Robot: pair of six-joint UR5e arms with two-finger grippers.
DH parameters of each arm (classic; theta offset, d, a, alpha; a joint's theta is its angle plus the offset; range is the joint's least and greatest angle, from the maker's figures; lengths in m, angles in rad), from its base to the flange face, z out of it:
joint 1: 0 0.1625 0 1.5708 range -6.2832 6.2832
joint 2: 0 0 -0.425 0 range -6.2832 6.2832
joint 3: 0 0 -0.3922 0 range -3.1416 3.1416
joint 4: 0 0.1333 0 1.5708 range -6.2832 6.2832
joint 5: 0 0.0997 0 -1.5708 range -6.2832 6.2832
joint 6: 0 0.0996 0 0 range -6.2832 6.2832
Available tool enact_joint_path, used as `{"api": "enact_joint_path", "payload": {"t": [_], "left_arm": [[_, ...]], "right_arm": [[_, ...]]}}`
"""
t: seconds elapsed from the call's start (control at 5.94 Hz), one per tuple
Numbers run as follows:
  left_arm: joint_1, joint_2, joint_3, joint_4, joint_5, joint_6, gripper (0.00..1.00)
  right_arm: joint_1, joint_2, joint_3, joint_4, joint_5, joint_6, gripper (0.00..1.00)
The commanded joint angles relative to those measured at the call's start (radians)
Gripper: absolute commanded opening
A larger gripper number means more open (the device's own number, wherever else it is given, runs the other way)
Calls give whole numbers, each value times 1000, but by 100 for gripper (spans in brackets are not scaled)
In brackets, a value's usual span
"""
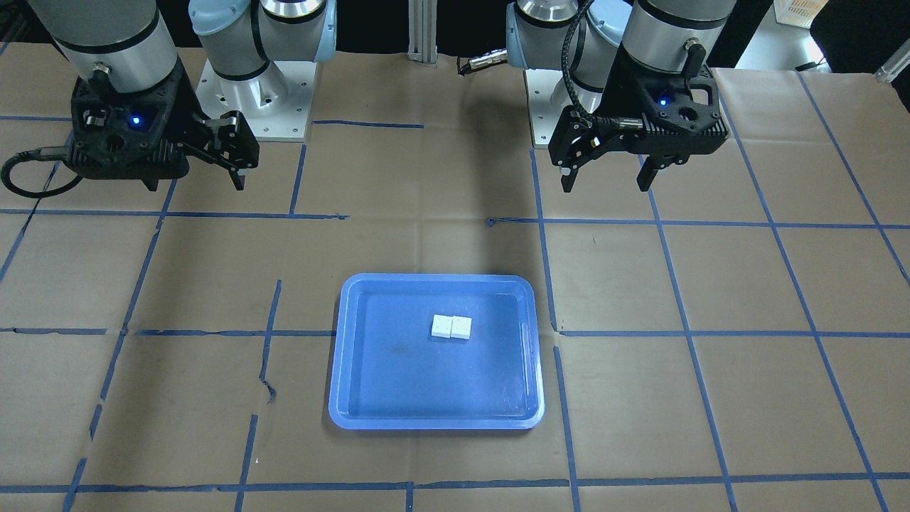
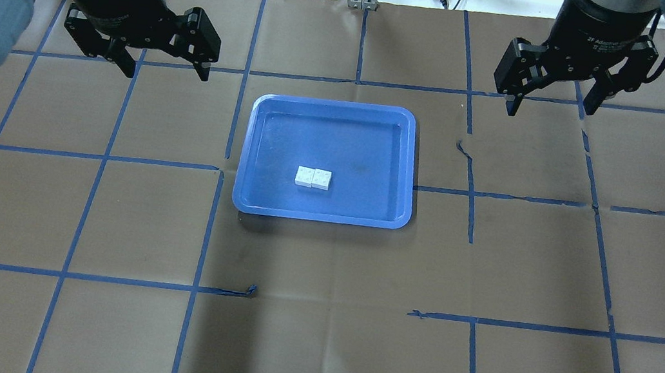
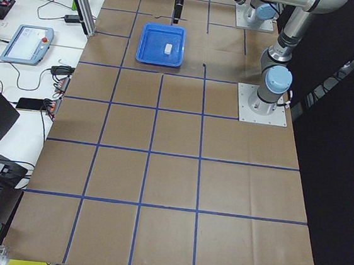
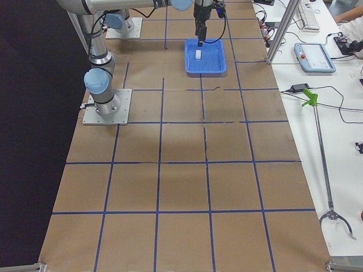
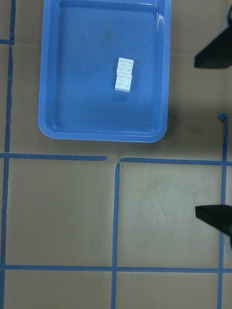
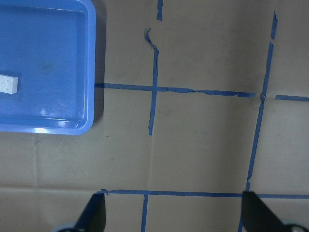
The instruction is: Assemble white blocks and place on blue tray
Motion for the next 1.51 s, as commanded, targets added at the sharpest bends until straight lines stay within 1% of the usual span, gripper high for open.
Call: {"api": "enact_joint_path", "payload": {"t": [0.0,0.17,0.34,1.35], "left_arm": [[2,0,0,10,-1,20,100],[2,0,0,10,-3,23,100],[2,0,-1,9,-9,23,100],[2,-2,-1,-1,-3,23,100]], "right_arm": [[-3,-93,116,-28,10,5,100],[-5,-90,109,-56,26,5,100],[-12,-90,108,-59,86,8,100],[-29,-90,112,-55,74,2,100]]}}
